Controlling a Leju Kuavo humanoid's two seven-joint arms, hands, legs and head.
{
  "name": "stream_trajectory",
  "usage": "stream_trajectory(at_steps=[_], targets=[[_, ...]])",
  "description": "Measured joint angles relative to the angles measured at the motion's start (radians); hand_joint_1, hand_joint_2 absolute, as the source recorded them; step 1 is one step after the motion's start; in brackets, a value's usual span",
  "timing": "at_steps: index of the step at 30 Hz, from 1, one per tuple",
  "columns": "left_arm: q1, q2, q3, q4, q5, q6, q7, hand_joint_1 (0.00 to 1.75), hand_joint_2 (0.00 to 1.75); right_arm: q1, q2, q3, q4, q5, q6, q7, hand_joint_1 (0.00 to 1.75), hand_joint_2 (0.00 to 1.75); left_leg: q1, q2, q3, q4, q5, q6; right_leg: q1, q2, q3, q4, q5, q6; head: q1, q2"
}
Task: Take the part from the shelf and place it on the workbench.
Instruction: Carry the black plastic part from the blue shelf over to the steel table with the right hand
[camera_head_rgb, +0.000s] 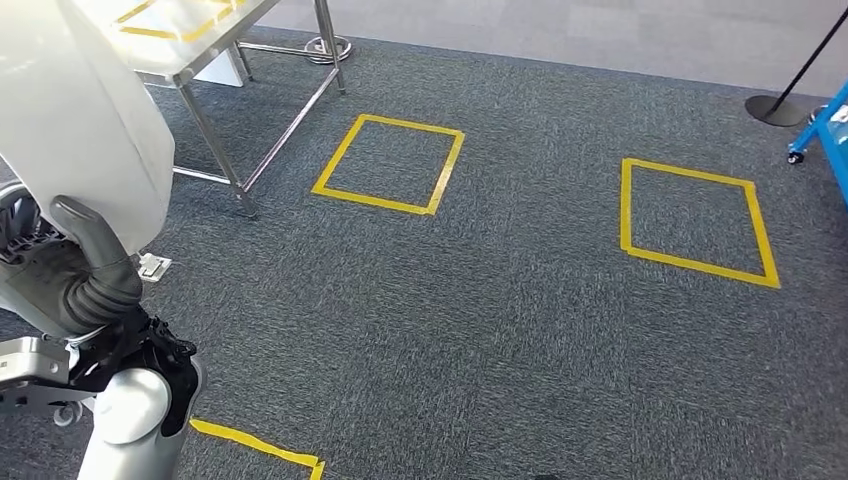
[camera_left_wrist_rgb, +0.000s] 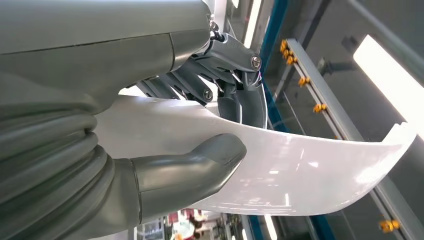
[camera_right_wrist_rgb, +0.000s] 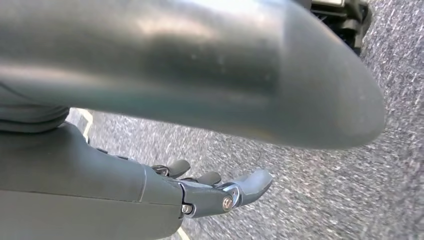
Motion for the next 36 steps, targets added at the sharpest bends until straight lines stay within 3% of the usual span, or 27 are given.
stream_trajectory(at_steps=[2,4,6,8,10,11,13,15,17,18,19,21,23,25,26,27,29,31,32,34,36], targets=[[-0.002,-0.001,0.001,0.000,0.002,0.000,0.000,1.75,1.75,-0.001,0.000,0.000,0.000,0.000,0.000,-0.001,0.00,0.00,-0.007,0.009,0.013,-0.033,0.005,0.012,0.001,-0.016,0.004,-0.001,-0.001,0.010,0.000,0.000],[-0.003,-0.002,0.002,-0.001,0.003,0.000,0.000,1.75,1.75,-0.002,0.000,0.000,0.000,0.000,0.000,-0.004,0.00,0.00,-0.005,-0.014,0.013,-0.041,0.012,0.023,-0.001,-0.022,0.010,-0.001,-0.005,0.022,0.001,0.000],[-0.006,-0.004,0.003,-0.002,0.004,0.000,0.000,1.75,1.75,-0.003,0.000,0.000,0.000,0.000,0.000,-0.008,0.00,0.00,0.002,-0.034,0.018,-0.050,0.020,0.035,-0.004,0.018,-0.005,0.043,-0.037,0.034,0.004,0.000],[-0.009,-0.007,0.003,-0.001,0.005,0.000,0.000,1.75,1.75,-0.001,0.000,0.000,0.000,0.000,0.001,-0.008,0.00,0.00,0.006,-0.054,0.016,-0.051,0.025,0.042,-0.007,0.070,-0.062,0.162,-0.098,0.040,0.008,0.000],[-0.008,-0.008,0.003,0.001,0.005,0.000,0.000,1.75,1.75,0.003,0.000,0.000,0.000,0.000,0.001,-0.007,0.00,0.00,0.006,-0.079,0.011,-0.049,0.026,0.043,-0.008,0.083,-0.118,0.267,-0.131,0.043,0.009,0.000],[-0.007,-0.008,0.003,0.002,0.005,0.000,0.000,1.75,1.75,0.004,0.000,0.000,0.000,0.000,0.002,-0.007,0.00,0.00,0.007,-0.092,0.010,-0.048,0.027,0.043,-0.009,0.084,-0.123,0.270,-0.118,0.043,0.009,0.000],[-0.007,-0.008,0.003,0.004,0.005,0.000,0.000,1.75,1.75,0.003,0.000,0.000,0.000,0.000,0.002,-0.006,0.00,0.00,0.008,-0.118,0.009,-0.042,0.026,0.039,-0.012,0.097,-0.078,0.165,-0.047,0.041,0.009,0.000],[-0.008,-0.008,0.004,0.004,0.005,0.000,0.000,1.75,1.75,0.002,0.000,0.000,0.000,0.000,0.002,-0.006,0.00,0.00,0.008,-0.140,0.005,-0.035,0.024,0.028,-0.015,0.129,-0.022,0.042,0.002,0.040,0.009,0.000],[-0.007,-0.009,0.004,0.004,0.003,0.000,0.000,1.75,1.75,0.001,0.000,0.000,0.000,-0.001,0.003,-0.004,0.00,0.00,0.008,-0.158,-0.002,-0.034,0.025,0.014,-0.012,0.141,-0.006,0.002,0.007,0.035,0.009,0.000],[-0.007,-0.009,0.006,0.004,0.003,0.000,0.000,1.75,1.75,0.000,0.000,0.000,0.000,-0.001,0.004,-0.003,0.00,0.00,0.010,-0.167,-0.006,-0.037,0.027,0.006,-0.010,0.131,-0.006,0.000,0.010,0.029,0.009,0.000],[-0.007,-0.008,0.009,0.004,0.002,0.000,0.000,1.75,1.75,-0.001,0.000,0.000,0.000,-0.001,0.005,-0.002,0.00,0.00,0.011,-0.164,-0.008,-0.036,0.027,0.000,-0.010,0.121,-0.005,-0.004,0.013,0.022,0.009,0.000],[-0.009,-0.008,0.015,0.004,0.001,0.000,0.000,1.75,1.75,-0.002,0.000,-0.001,0.000,-0.001,0.006,-0.001,0.00,0.00,0.010,-0.123,-0.027,0.000,0.004,-0.010,-0.013,0.102,-0.002,-0.013,0.018,0.008,0.004,0.000],[-0.011,-0.007,0.019,0.004,0.001,0.000,0.000,1.75,1.75,0.000,0.000,-0.001,0.000,-0.001,0.007,0.000,0.00,0.00,0.009,-0.073,-0.079,0.110,-0.056,-0.016,-0.012,0.080,-0.002,-0.015,0.018,0.000,0.000,0.000],[-0.008,-0.008,0.019,0.006,0.000,0.000,0.000,1.75,1.75,0.002,0.000,-0.001,0.000,-0.001,0.007,0.001,0.00,0.00,0.010,-0.060,-0.133,0.223,-0.098,-0.021,-0.011,0.057,-0.002,-0.015,0.016,-0.001,-0.001,0.000],[-0.007,-0.007,0.019,0.008,0.000,0.000,0.000,1.75,1.75,0.002,0.000,-0.001,0.000,-0.001,0.007,0.002,0.00,0.00,0.011,-0.057,-0.139,0.236,-0.092,-0.022,-0.011,0.045,-0.002,-0.014,0.015,-0.001,-0.001,0.000],[-0.007,-0.007,0.020,0.008,0.000,0.000,0.000,1.75,1.75,0.002,0.000,-0.001,0.000,-0.001,0.007,0.001,0.00,0.00,0.011,-0.053,-0.124,0.208,-0.069,-0.022,-0.011,0.034,0.000,-0.014,0.014,0.000,-0.001,0.000],[-0.009,-0.006,0.021,0.009,-0.002,0.000,0.000,1.75,1.75,0.000,0.001,-0.001,0.000,-0.001,0.008,0.000,0.00,0.00,0.009,-0.023,-0.052,0.074,-0.008,-0.016,-0.010,0.013,0.006,-0.014,0.010,0.005,-0.001,0.000],[-0.012,-0.007,0.021,0.008,-0.007,0.000,0.000,1.75,1.75,-0.003,0.002,-0.001,0.000,-0.003,0.007,-0.001,0.00,0.00,0.004,0.004,-0.001,-0.024,0.020,-0.002,-0.005,-0.003,0.011,-0.013,0.005,0.015,0.000,0.000],[-0.012,-0.008,0.021,0.008,-0.009,0.000,0.000,1.75,1.75,-0.004,0.002,-0.001,0.000,-0.005,0.007,-0.001,0.00,0.00,0.001,0.007,0.005,-0.038,0.019,0.006,-0.002,-0.011,0.013,-0.013,0.003,0.021,0.000,0.000],[-0.012,-0.008,0.024,0.006,-0.010,0.000,0.000,1.75,1.75,-0.008,0.003,-0.003,0.000,-0.011,0.007,-0.001,0.00,0.00,0.001,-0.015,0.003,-0.039,0.023,0.021,-0.003,-0.025,0.017,-0.014,0.000,0.033,0.000,0.000],[-0.012,-0.007,0.027,0.005,-0.005,0.000,0.000,1.75,1.75,-0.012,0.003,-0.005,0.000,-0.015,0.007,0.000,0.00,0.00,0.005,-0.035,0.004,-0.044,0.028,0.033,-0.008,0.003,0.009,0.012,-0.021,0.045,0.002,0.000]])
